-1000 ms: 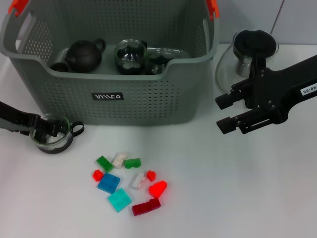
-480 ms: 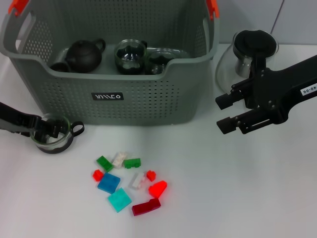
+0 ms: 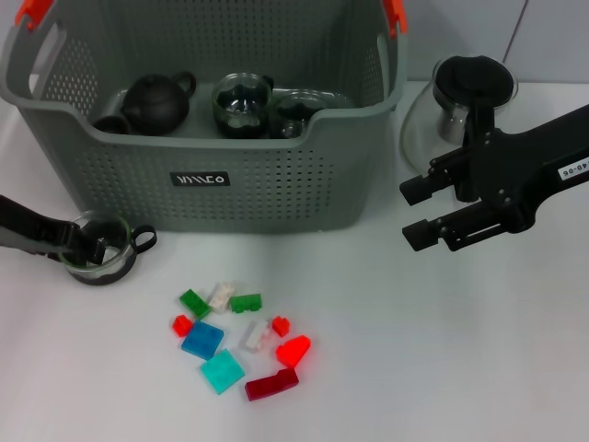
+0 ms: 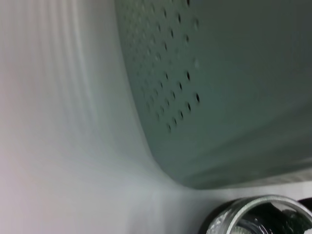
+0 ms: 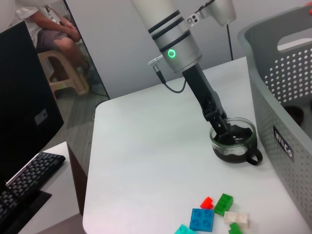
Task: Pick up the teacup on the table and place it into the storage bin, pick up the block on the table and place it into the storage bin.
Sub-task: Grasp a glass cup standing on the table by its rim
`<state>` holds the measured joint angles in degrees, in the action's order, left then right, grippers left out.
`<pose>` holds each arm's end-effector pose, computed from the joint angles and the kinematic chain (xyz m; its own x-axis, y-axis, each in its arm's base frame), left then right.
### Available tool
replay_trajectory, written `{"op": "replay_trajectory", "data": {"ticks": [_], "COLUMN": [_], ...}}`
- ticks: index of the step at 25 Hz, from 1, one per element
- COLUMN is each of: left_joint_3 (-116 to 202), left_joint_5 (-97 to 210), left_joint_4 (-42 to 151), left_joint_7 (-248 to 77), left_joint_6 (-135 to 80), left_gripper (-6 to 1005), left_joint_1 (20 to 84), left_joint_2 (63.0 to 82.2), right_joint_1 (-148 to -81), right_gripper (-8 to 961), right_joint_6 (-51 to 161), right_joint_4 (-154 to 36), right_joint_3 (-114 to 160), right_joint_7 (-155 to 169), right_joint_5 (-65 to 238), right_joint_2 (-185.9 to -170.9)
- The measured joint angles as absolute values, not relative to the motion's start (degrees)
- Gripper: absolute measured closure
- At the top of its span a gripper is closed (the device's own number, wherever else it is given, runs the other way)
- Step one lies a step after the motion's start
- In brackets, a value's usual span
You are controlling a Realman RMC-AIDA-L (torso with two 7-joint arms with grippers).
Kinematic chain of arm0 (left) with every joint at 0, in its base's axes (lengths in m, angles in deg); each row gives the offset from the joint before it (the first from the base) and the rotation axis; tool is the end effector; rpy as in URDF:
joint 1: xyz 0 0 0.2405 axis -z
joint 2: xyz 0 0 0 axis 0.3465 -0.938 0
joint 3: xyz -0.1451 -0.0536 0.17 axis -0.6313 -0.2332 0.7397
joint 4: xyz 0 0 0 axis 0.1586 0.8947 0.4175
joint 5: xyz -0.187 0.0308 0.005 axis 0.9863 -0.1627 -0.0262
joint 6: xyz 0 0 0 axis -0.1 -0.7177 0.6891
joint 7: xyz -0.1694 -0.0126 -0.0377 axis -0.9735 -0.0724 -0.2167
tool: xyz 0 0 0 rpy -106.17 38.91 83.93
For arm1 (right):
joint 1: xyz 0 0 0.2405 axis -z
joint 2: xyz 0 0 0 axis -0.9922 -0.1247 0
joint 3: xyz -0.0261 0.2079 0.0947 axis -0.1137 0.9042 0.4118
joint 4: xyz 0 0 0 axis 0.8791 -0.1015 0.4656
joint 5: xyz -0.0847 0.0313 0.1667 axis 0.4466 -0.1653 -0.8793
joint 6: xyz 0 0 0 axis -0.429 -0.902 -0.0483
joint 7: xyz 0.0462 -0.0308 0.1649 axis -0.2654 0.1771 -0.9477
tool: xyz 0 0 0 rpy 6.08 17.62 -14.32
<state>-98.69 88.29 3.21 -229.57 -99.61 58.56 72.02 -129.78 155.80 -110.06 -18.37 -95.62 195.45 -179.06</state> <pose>-0.3026 0.3481 0.0422 0.2979 0.9457 0.1297 0.8452 -0.1982 -0.4963 0.1244 0.3255 0.0271 0.9477 -0.2785 -0.1557 -0.2629 -0.9581 0.1135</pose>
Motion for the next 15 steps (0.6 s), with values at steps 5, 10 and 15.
{"op": "replay_trajectory", "data": {"ticks": [5,10,15], "left_joint_3": [-98.3,-98.4,-98.4], "left_joint_5": [88.3,88.3,88.3], "left_joint_4": [3.4,3.4,3.4], "left_joint_7": [-229.6,-229.5,-229.4], "left_joint_6": [-99.5,-99.5,-99.7], "left_gripper": [416,530,815], "left_joint_1": [58.7,58.8,58.8], "left_joint_2": [72.05,71.98,71.96], "right_joint_1": [-129.8,-129.8,-129.7], "right_gripper": [278,279,279], "right_joint_6": [155.8,155.8,155.8], "right_joint_4": [-110.0,-110.0,-110.0], "right_joint_3": [-18.2,-18.1,-18.1], "right_joint_7": [-95.5,-95.5,-95.5], "right_joint_5": [195.4,195.4,195.4], "right_joint_2": [-179.06,-179.07,-179.07]}}
